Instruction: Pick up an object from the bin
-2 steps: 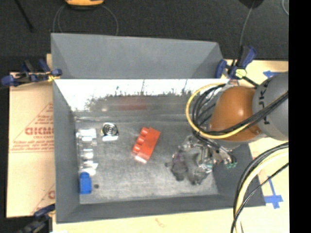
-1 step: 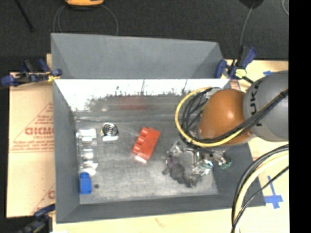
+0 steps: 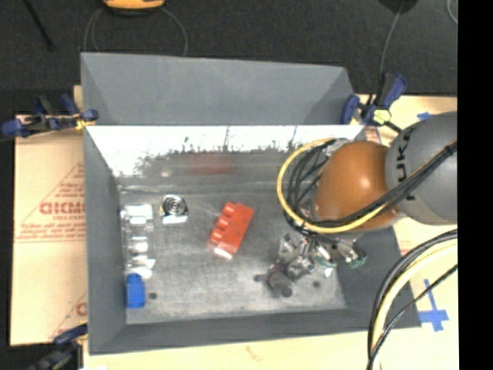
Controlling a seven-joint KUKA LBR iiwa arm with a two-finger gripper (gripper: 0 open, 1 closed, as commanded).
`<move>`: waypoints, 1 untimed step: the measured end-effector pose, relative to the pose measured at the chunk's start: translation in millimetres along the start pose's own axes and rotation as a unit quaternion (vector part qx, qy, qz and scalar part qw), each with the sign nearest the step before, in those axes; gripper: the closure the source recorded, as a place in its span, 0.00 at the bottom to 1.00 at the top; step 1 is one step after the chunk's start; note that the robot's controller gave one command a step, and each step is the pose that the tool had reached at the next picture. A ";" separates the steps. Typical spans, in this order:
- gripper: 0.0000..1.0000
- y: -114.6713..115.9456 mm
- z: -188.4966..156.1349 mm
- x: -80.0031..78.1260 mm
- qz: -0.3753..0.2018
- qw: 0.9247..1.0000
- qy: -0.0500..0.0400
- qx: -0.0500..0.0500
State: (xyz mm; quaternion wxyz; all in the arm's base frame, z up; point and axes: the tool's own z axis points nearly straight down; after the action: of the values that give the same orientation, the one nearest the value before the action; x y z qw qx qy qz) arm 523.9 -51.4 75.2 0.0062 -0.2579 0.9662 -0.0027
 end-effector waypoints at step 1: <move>1.00 27.3 -121.4 1.4 -0.080 0.997 0.001 -0.002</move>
Offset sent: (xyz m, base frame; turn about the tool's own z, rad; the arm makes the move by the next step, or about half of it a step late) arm -0.0184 0.0231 0.1171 -0.1612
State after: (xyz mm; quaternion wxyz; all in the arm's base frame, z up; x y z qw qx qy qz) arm 507.5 -28.2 196.4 0.0041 -0.3347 0.9423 -0.0016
